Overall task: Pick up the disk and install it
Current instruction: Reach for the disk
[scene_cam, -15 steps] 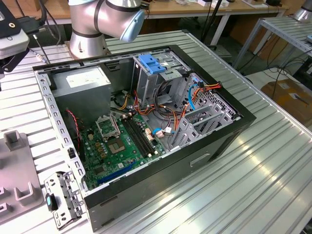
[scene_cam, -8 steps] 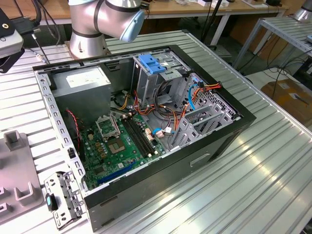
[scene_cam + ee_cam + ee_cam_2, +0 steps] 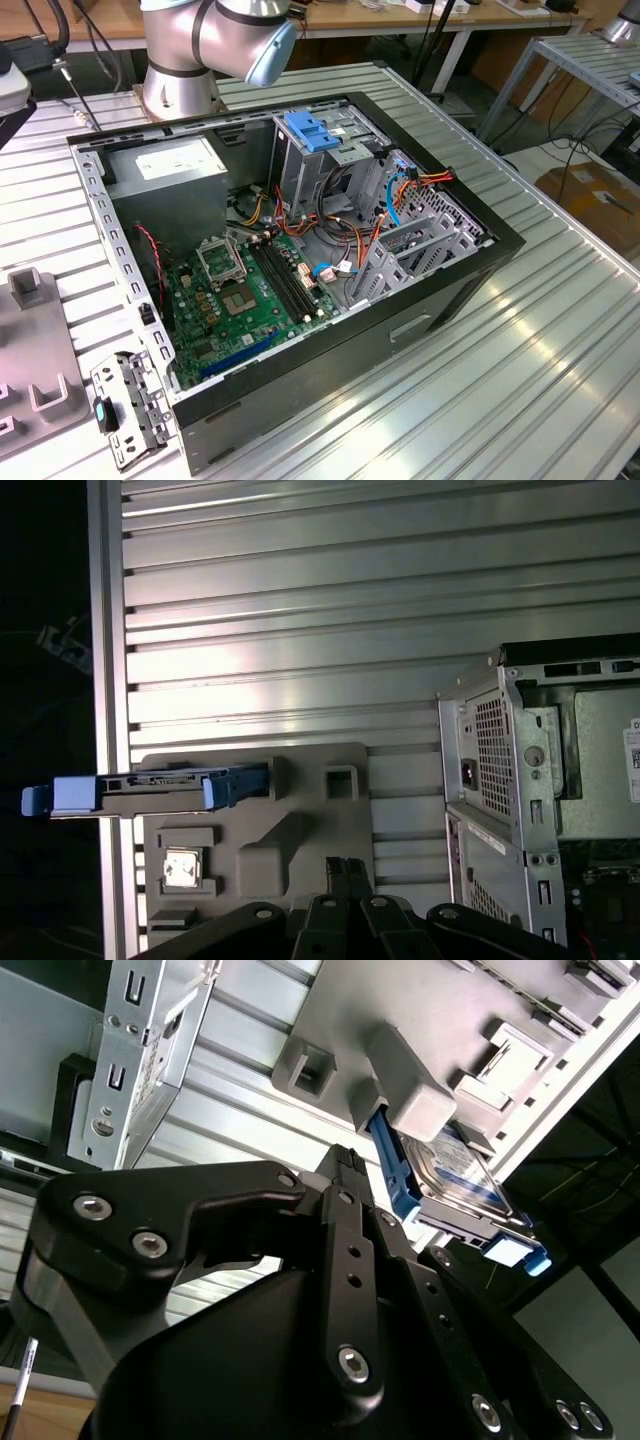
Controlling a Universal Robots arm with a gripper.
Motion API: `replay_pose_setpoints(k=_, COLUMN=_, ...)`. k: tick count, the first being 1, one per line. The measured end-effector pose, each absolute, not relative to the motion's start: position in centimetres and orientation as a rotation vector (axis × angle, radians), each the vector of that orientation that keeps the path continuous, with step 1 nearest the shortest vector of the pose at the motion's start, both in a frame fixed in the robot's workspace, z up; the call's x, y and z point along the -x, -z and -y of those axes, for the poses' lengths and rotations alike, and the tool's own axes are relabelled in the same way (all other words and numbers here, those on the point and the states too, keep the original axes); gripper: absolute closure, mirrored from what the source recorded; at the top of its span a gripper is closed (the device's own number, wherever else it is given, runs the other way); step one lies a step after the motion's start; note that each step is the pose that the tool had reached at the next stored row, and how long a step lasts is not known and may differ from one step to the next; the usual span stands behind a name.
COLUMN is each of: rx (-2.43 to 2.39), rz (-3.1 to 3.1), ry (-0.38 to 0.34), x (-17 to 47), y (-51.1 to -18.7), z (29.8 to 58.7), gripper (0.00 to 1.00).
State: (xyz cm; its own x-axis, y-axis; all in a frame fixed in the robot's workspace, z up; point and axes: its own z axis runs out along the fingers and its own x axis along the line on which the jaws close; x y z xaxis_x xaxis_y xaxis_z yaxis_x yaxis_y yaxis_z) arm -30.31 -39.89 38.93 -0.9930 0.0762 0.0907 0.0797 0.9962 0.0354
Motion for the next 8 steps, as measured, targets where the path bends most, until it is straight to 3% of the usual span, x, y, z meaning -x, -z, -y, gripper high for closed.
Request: replay_pose_setpoints(k=8, rx=0.119, rz=3.044, ry=0.059, x=31.01, y=-38.91, z=39.89, gripper=0.89)
